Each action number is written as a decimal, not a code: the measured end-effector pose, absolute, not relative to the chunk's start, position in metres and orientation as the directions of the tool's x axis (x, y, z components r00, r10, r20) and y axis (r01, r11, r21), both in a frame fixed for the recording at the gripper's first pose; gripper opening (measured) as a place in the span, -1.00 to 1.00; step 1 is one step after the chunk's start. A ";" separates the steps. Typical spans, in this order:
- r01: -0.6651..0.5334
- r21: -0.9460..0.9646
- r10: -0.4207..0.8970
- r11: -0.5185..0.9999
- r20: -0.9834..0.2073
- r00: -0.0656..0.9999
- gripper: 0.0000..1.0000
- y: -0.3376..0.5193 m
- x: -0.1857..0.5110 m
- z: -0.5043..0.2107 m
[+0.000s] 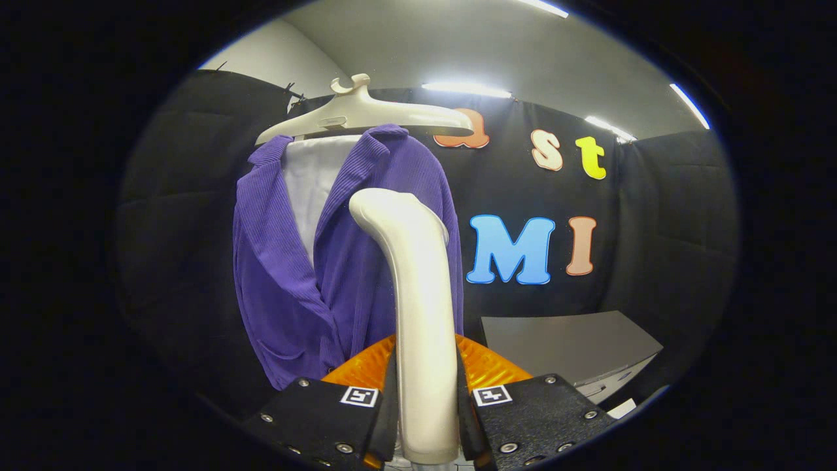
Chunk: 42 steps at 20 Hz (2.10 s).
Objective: Iron the clothes twice with a garment steamer, once on the left side and once on the right side.
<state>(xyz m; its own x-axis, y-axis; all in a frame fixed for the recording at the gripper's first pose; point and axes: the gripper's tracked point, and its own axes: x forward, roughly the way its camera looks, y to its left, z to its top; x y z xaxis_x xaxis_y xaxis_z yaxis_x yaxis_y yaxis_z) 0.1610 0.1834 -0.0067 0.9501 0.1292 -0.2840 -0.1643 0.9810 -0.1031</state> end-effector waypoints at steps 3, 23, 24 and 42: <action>-0.169 -0.098 0.130 0.981 -0.322 0.938 -0.24 0.184 0.153 -0.023; -0.272 -0.120 0.128 0.955 -0.660 0.741 -0.22 0.181 0.095 -0.208; -0.267 -0.119 0.122 0.956 -0.667 0.735 -0.22 0.180 0.093 -0.216; -0.281 0.004 0.140 0.960 -0.874 0.466 -0.22 0.170 0.026 -0.339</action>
<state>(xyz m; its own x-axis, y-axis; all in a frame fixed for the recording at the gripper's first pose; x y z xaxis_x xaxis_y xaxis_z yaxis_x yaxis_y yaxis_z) 0.0263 0.1700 -0.3392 0.4659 0.1398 -0.8737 -0.2813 0.9596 0.0036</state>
